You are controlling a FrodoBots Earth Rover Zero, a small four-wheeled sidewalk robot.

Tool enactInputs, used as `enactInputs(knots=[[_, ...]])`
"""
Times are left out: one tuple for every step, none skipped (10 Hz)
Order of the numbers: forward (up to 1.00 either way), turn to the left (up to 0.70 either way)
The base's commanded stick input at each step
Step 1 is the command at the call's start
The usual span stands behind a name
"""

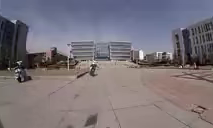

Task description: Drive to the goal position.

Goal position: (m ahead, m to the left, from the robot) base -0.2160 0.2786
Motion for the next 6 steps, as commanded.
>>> enactInputs(knots=[[1.00,0.00],[1.00,0.00],[1.00,0.00],[1.00,0.00],[1.00,-0.40],[1.00,-0.13]])
